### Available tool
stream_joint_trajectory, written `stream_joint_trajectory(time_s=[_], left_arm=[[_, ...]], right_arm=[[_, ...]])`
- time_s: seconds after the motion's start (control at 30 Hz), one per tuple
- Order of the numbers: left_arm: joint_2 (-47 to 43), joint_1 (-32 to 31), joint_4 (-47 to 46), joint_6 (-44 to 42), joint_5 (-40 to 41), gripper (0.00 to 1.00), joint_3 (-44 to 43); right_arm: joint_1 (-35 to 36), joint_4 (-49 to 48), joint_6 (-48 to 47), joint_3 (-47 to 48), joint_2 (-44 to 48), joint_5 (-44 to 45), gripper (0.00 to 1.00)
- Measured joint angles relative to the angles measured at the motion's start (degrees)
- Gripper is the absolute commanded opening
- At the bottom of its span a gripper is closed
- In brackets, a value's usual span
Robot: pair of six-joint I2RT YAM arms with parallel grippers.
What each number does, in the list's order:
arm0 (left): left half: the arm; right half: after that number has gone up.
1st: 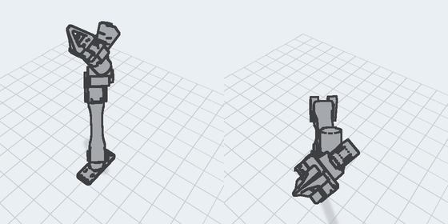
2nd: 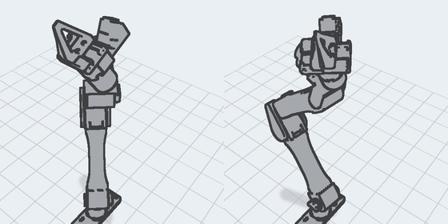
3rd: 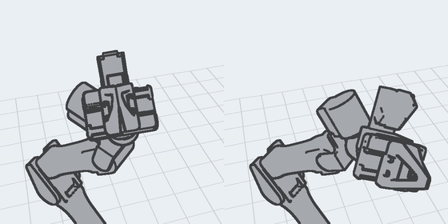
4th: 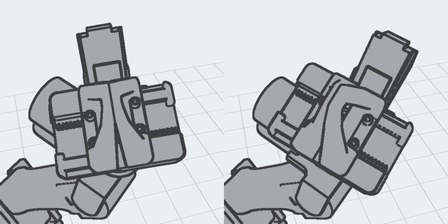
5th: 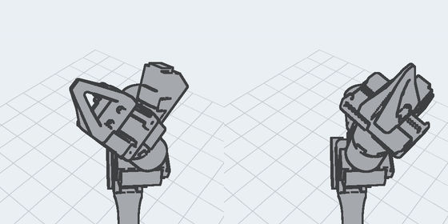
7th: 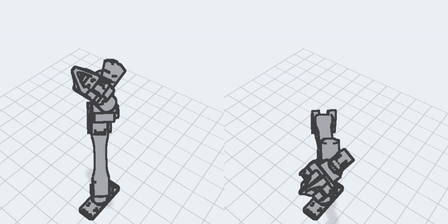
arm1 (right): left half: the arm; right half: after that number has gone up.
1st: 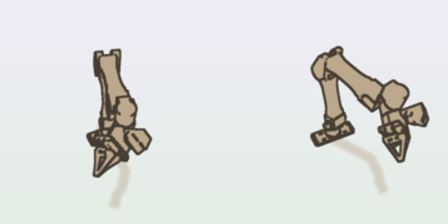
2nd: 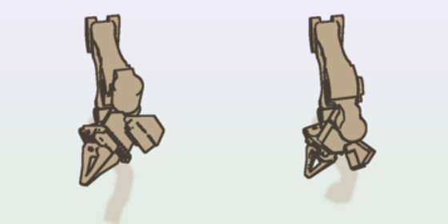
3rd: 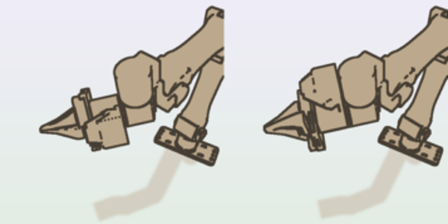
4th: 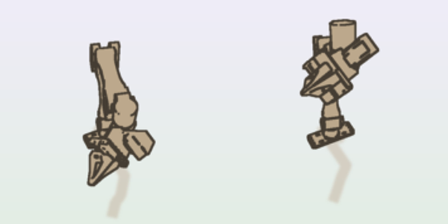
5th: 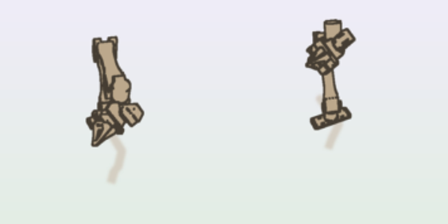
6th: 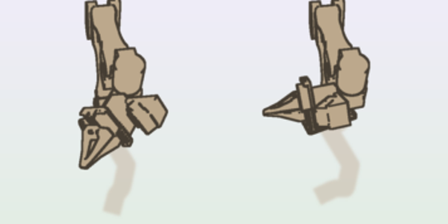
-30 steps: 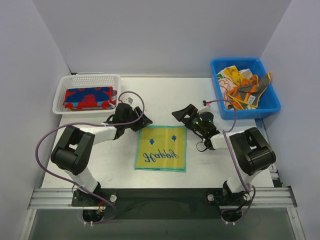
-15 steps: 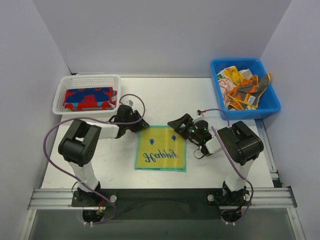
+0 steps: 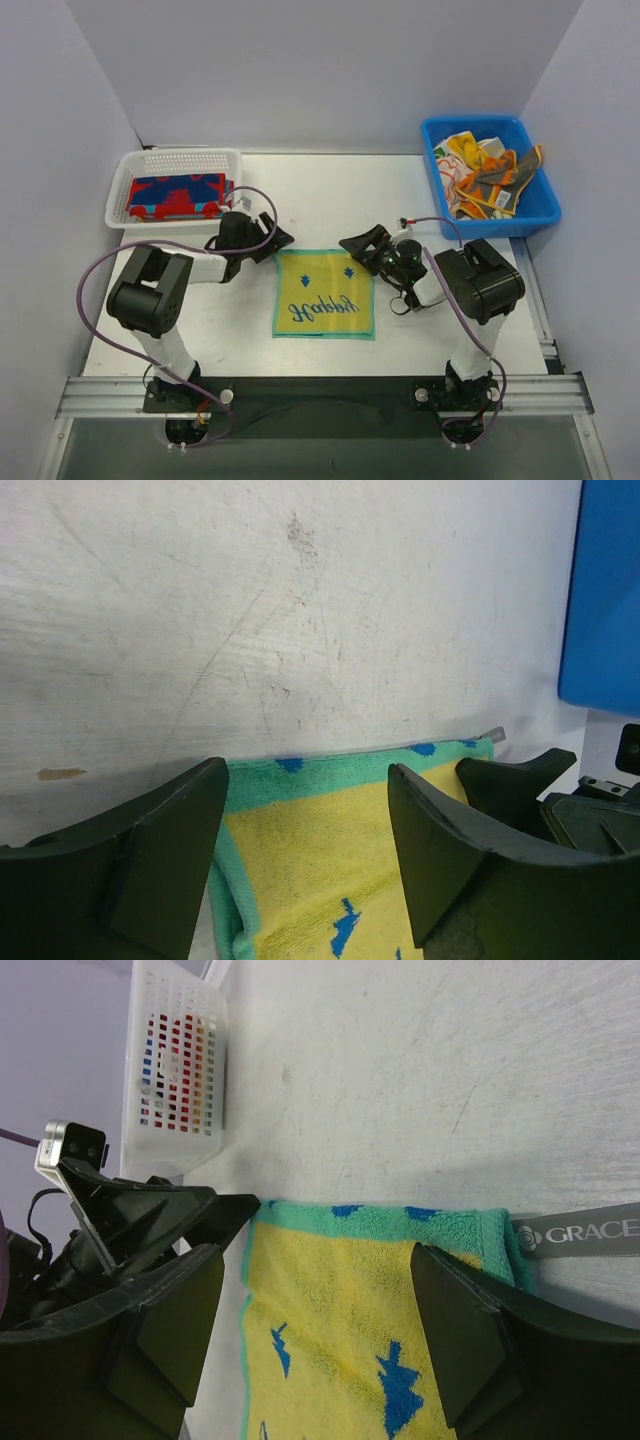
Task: Fold and stack the towels
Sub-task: Fold the towel
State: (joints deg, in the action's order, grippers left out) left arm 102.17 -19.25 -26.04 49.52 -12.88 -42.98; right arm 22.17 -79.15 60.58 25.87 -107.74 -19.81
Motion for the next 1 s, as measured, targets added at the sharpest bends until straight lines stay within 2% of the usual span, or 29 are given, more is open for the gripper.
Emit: stream_joint_trajectory(time_s=[0.1,0.23,0.33,0.43,0.47,0.5,0.6,0.67,0.73,0.77,0.83,0.9,1.0], left_arm=[[-2.38,1.11,-0.13,-0.22,0.52,0.83,1.60],[-6.05,2.67,3.39,-0.94,2.82,0.84,3.54],[-10.16,2.67,8.70,-2.99,4.39,0.84,3.61],[-15.02,1.53,16.20,-7.04,6.78,0.82,2.03],[-16.02,0.98,18.75,-8.52,7.61,0.79,0.83],[-16.79,0.28,21.24,-10.01,8.37,0.77,-0.50],[-17.51,-2.14,27.32,-14.08,10.03,0.64,-4.83],[-17.35,-3.74,30.05,-15.67,10.34,0.56,-6.84],[-16.79,-5.33,31.01,-16.06,10.05,0.52,-7.69],[-16.31,-5.92,31.01,-16.00,9.57,0.45,-7.72],[-14.64,-6.93,31.01,-15.47,8.66,0.44,-7.72],[-12.13,-7.72,30.99,-15.15,7.91,0.37,-7.74],[-7.96,-8.50,31.04,-14.36,7.56,0.35,-7.74]], right_arm=[[-0.50,-0.02,-0.46,0.02,-0.02,-0.96,0.78],[-1.40,1.90,-1.64,0.70,0.59,-2.38,0.78],[-1.73,10.27,-4.85,2.38,3.89,-3.61,0.78],[-1.90,23.54,-10.60,5.62,9.66,-4.13,0.77],[-1.90,28.57,-12.83,7.28,11.74,-4.15,0.75],[-1.90,34.18,-15.72,9.46,13.94,-4.07,0.68],[-1.92,47.39,-22.73,16.22,18.18,-3.89,0.58],[-1.95,52.65,-26.23,19.39,19.78,-3.96,0.56],[-1.95,55.58,-28.13,20.57,20.59,-4.17,0.53],[-1.95,56.70,-28.63,20.61,20.65,-4.33,0.53],[-1.95,58.75,-29.09,20.31,20.13,-4.70,0.50],[-1.95,59.32,-29.16,19.50,18.75,-5.16,0.47],[-2.01,59.69,-29.00,18.40,15.54,-5.79,0.42]])
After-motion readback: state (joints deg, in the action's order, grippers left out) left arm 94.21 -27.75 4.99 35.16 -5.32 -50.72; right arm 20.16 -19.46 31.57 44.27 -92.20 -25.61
